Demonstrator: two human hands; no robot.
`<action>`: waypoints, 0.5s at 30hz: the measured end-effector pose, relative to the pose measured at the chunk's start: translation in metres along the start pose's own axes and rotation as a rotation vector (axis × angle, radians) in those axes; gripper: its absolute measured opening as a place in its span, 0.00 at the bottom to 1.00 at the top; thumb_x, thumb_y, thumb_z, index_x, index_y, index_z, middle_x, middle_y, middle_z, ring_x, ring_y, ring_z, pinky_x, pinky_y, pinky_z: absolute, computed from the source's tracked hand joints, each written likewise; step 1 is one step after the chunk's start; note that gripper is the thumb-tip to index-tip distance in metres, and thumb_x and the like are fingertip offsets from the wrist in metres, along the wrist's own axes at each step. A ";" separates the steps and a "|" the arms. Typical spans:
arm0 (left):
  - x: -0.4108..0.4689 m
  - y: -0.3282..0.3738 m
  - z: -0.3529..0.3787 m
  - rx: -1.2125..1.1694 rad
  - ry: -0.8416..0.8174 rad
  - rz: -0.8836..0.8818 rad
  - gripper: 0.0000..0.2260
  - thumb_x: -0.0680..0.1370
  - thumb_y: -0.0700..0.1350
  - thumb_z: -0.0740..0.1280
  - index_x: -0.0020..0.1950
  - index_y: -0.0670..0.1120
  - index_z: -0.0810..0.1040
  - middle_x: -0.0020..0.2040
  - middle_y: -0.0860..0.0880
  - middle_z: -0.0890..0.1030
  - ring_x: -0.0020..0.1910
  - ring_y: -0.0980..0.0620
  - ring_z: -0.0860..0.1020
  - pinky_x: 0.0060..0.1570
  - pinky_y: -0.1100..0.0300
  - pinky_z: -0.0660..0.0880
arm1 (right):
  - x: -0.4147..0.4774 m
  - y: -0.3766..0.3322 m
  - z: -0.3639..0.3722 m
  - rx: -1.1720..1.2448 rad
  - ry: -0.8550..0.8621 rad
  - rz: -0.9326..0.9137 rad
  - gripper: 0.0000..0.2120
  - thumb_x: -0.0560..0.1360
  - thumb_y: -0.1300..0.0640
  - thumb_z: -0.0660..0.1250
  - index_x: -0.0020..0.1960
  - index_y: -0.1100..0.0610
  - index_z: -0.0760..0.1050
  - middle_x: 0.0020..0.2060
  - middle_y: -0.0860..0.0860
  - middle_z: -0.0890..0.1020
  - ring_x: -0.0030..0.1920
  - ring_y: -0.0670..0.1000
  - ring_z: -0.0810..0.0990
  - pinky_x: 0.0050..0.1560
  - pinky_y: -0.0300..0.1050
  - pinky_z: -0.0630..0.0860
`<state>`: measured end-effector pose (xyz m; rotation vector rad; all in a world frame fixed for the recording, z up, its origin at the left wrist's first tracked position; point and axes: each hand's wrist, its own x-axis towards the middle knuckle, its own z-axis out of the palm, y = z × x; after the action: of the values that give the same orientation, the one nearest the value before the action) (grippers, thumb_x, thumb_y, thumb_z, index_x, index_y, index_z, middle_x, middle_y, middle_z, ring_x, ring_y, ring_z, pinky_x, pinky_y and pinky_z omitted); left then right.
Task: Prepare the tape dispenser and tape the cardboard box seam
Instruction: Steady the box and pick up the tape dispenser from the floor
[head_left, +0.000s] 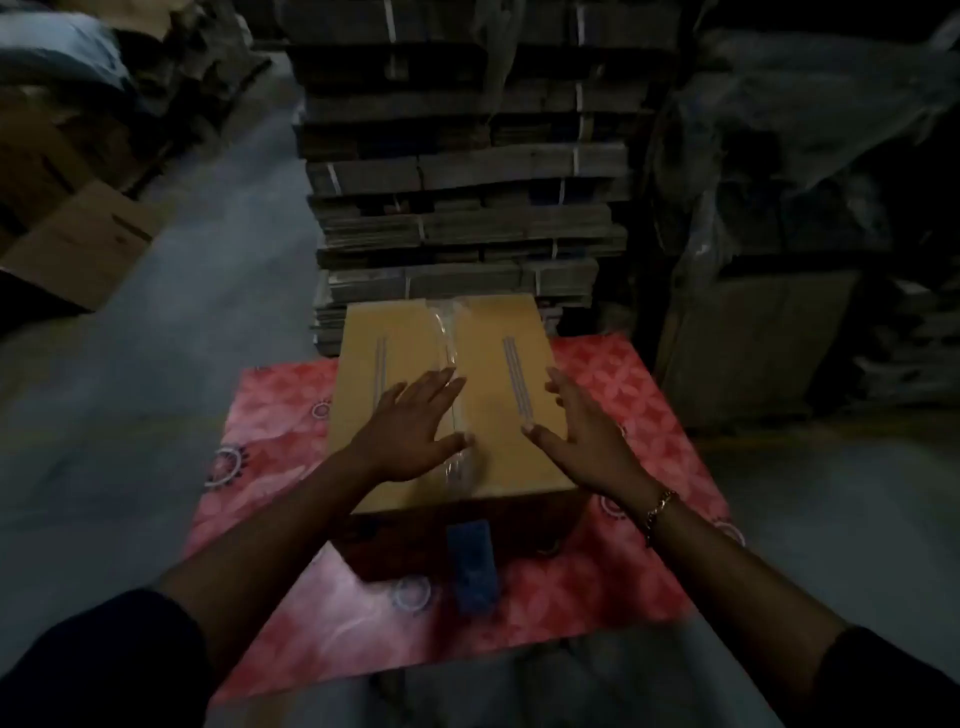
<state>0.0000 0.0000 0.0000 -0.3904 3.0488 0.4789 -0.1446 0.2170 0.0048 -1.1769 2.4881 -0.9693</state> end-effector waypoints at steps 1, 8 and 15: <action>-0.002 -0.007 0.004 0.034 -0.049 0.048 0.40 0.75 0.68 0.53 0.82 0.52 0.46 0.83 0.50 0.45 0.81 0.50 0.47 0.77 0.45 0.45 | -0.005 -0.001 0.009 0.055 -0.003 0.040 0.38 0.77 0.44 0.68 0.81 0.50 0.55 0.71 0.50 0.73 0.65 0.52 0.76 0.60 0.52 0.77; -0.003 -0.039 0.054 0.215 -0.268 0.289 0.51 0.64 0.72 0.50 0.82 0.50 0.42 0.81 0.49 0.38 0.80 0.50 0.41 0.76 0.42 0.43 | -0.065 0.009 0.078 0.234 -0.036 0.324 0.36 0.76 0.51 0.72 0.79 0.50 0.59 0.50 0.49 0.82 0.47 0.52 0.83 0.49 0.46 0.79; -0.004 -0.061 0.102 0.303 -0.084 0.436 0.48 0.67 0.60 0.65 0.82 0.48 0.49 0.83 0.44 0.53 0.81 0.44 0.52 0.74 0.38 0.57 | -0.106 0.010 0.157 0.237 -0.100 0.493 0.53 0.68 0.37 0.73 0.82 0.49 0.48 0.71 0.50 0.72 0.69 0.50 0.73 0.67 0.55 0.75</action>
<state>0.0187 -0.0242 -0.1147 0.3027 3.0438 0.0311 -0.0098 0.2277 -0.1286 -0.4904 2.3322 -0.9924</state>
